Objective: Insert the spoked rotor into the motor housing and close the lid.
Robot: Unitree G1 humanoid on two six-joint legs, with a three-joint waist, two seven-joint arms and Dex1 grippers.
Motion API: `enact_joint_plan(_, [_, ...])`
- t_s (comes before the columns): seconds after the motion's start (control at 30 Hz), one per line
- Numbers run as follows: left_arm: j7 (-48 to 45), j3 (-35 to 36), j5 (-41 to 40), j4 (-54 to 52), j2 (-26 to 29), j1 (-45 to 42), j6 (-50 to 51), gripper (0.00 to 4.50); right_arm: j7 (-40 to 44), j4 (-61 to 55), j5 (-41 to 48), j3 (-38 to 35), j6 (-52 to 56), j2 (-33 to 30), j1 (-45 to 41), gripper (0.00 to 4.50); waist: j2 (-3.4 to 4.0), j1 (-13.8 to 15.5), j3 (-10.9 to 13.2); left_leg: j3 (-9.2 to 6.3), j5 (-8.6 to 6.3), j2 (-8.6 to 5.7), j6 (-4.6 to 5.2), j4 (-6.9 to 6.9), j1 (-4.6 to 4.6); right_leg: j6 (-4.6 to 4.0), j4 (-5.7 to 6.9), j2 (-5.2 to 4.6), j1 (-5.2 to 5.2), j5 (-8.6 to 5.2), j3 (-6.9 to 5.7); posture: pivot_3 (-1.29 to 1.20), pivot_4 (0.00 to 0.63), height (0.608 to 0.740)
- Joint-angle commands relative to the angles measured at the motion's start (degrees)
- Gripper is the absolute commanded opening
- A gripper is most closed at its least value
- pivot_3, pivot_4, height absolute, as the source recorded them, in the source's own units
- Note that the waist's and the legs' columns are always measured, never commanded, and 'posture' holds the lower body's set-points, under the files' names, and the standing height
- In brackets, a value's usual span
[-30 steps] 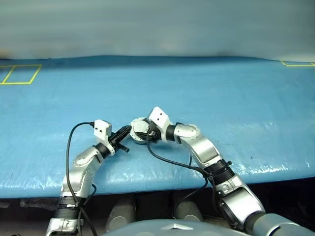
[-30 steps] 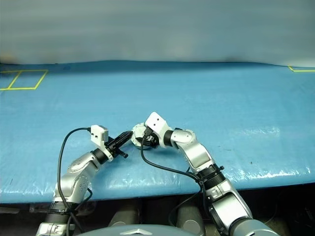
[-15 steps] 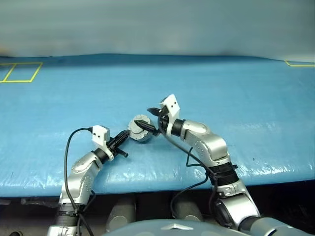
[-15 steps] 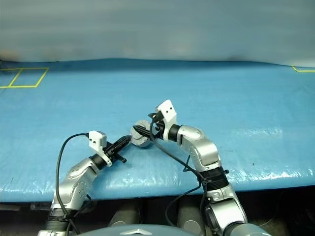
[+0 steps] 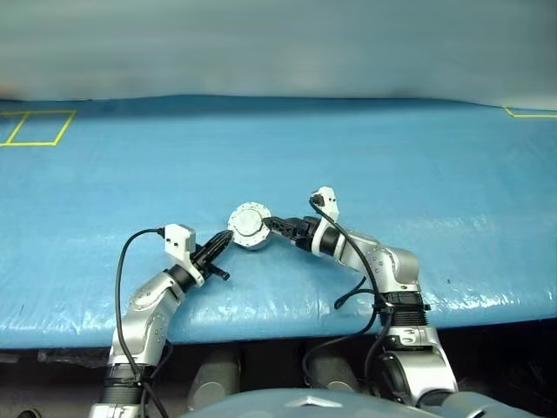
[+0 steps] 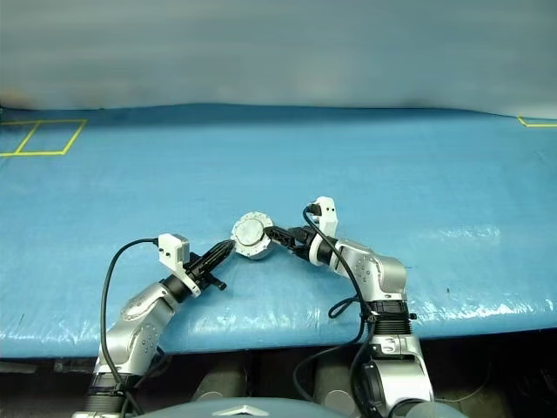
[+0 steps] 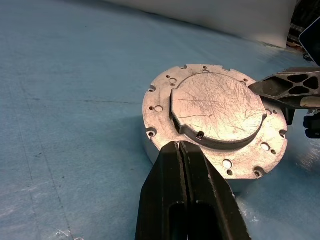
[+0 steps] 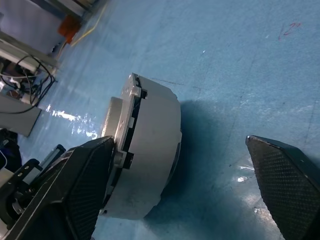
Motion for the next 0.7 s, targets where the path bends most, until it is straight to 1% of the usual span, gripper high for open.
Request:
enact_joint_plan(0.03, [-0.2, -1.2, 0.5, 0.1, -0.1, 1.0, 0.4, 0.0, 0.4, 0.4, 3.8, -1.5, 2.5, 1.1, -0.6, 4.48, 0.0, 0.0, 0.0, 0.0, 0.0, 0.0, 0.0, 0.0, 0.0, 0.01, 0.0, 0.0, 0.0, 0.0, 0.0, 0.0, 0.15, 0.74])
enact_joint_plan(0.13, [0.0, -1.1, 0.8, 0.1, 0.0, 1.2, 0.0, 0.0, 1.0, 0.6, 5.5, -1.6, 4.1, 1.4, -0.4, 3.88, 0.01, -0.1, 0.0, 0.0, 0.0, 0.0, 0.0, 0.0, 0.0, 0.01, 0.0, 0.0, -0.01, 0.0, 0.0, 0.0, 0.15, 0.74])
enact_joint_plan(0.27, [0.2, -1.0, 1.0, 0.0, 0.2, 1.5, -0.3, 0.0, 1.7, -0.1, 7.7, -1.5, 5.7, 1.2, 0.0, 2.63, 0.02, -0.2, 0.0, -0.01, 0.0, 0.0, 0.0, 0.0, 0.0, 0.01, 0.0, 0.01, -0.01, 0.0, -0.01, 0.0, 0.15, 0.74])
enact_joint_plan(0.3, [0.2, -1.0, 1.1, 0.0, 0.3, 1.5, -0.4, 0.0, 1.9, -0.4, 7.8, -1.0, 6.0, 1.0, 0.2, 2.25, 0.02, -0.2, 0.0, 0.0, 0.0, 0.0, 0.0, 0.0, 0.0, 0.01, 0.0, 0.01, -0.01, 0.0, -0.01, 0.0, 0.15, 0.74])
enact_joint_plan(0.37, [0.2, -0.9, 1.1, 0.2, 0.3, 1.6, -0.6, 0.0, 1.7, -0.3, 7.5, -0.2, 6.0, 0.7, 0.5, 1.78, 0.02, -0.3, 0.0, 0.0, 0.0, 0.0, 0.0, 0.0, 0.0, 0.01, 0.0, 0.01, -0.01, 0.0, -0.01, 0.0, 0.15, 0.74])
enact_joint_plan(0.4, [0.2, -0.9, 1.2, 0.3, 0.3, 1.6, -0.7, 0.0, 1.8, -0.3, 7.5, 0.1, 5.9, 0.5, 0.6, 1.43, 0.03, -0.3, 0.0, 0.0, 0.0, 0.0, 0.0, 0.0, 0.0, 0.01, 0.0, 0.01, -0.01, 0.0, -0.01, 0.0, 0.15, 0.74])
enact_joint_plan(0.43, [0.2, -0.9, 1.2, 0.3, 0.3, 1.6, -0.8, 0.0, 1.8, -0.2, 7.6, 0.2, 5.7, 0.5, 0.6, 1.23, 0.03, -0.3, 0.0, 0.0, 0.0, 0.0, 0.0, 0.0, 0.0, 0.01, 0.0, 0.01, -0.01, 0.0, 0.0, 0.0, 0.15, 0.74])
enact_joint_plan(0.57, [0.6, -0.6, 1.2, 0.2, 0.0, 1.9, -1.4, 0.0, 0.0, 0.5, 8.0, -1.2, 5.4, 1.6, 0.3, 1.19, 0.03, -0.3, 0.0, 0.0, 0.01, 0.01, 0.01, 0.04, 0.01, 0.0, 0.02, 0.01, 0.0, -0.01, -0.01, 0.0, 0.15, 0.74])
enact_joint_plan(0.7, [1.5, 1.2, -0.5, -0.8, -1.3, 2.5, -2.4, 0.0, -3.7, 2.8, 10.8, -5.9, 5.8, 4.4, -0.6, 1.19, 0.03, -0.5, 0.0, 0.0, 0.01, 0.02, 0.01, 0.03, 0.01, 0.02, 0.03, 0.01, -0.01, 0.01, 0.0, 0.0, 0.15, 0.74])
